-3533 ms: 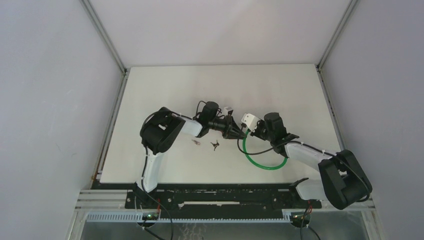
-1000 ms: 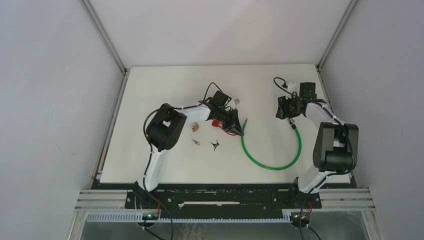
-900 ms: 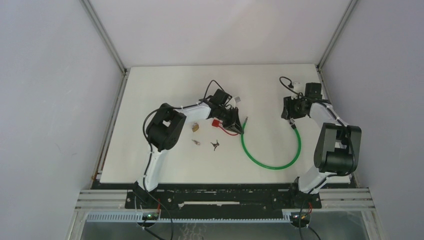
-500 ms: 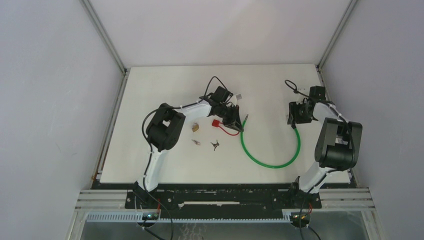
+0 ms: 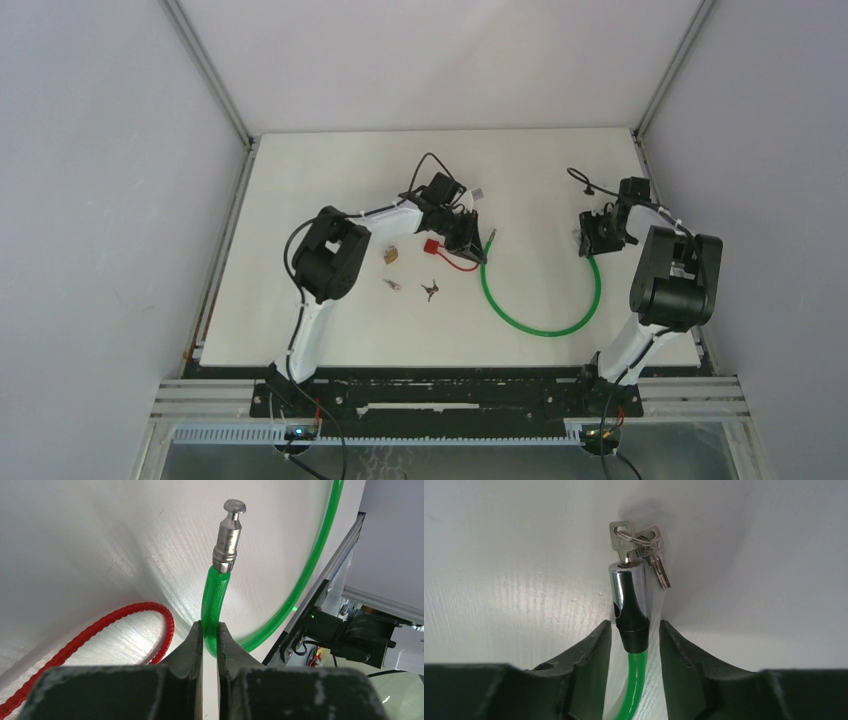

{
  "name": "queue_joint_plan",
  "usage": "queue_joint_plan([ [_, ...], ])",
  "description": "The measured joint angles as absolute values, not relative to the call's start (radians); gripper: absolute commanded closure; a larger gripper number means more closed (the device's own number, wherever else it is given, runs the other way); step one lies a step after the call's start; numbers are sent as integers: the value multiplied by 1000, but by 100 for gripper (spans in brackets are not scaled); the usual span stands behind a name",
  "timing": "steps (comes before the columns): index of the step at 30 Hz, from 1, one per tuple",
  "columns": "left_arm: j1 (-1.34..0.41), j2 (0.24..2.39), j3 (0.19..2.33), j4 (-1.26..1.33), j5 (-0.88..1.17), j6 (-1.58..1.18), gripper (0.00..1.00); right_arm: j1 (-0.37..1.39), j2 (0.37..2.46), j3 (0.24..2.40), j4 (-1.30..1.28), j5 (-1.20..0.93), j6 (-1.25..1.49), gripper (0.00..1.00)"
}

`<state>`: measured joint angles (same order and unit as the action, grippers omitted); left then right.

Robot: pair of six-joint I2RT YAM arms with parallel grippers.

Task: Lock with the key
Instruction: Lock the lock at the center of the board.

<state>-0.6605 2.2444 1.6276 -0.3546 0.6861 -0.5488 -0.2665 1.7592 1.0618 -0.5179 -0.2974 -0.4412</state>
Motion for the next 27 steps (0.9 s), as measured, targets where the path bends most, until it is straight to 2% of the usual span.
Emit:
queue_joint_plan([
  [7,-661,2244,1628,-355,686,-549,100,-250,1757,1043,-474,-289,-488,67],
  [15,-661,2244,1628,-355,683,-548,99,-224,1692,955,-390,-282,-535,91],
  [19,-661,2244,1634,-368,681,-529,93,-214,1635,939,-392,-305,-540,100],
  [27,-661,2244,1684,-381,672,-476,73,-213,1432,939,-361,-386,-550,100],
])
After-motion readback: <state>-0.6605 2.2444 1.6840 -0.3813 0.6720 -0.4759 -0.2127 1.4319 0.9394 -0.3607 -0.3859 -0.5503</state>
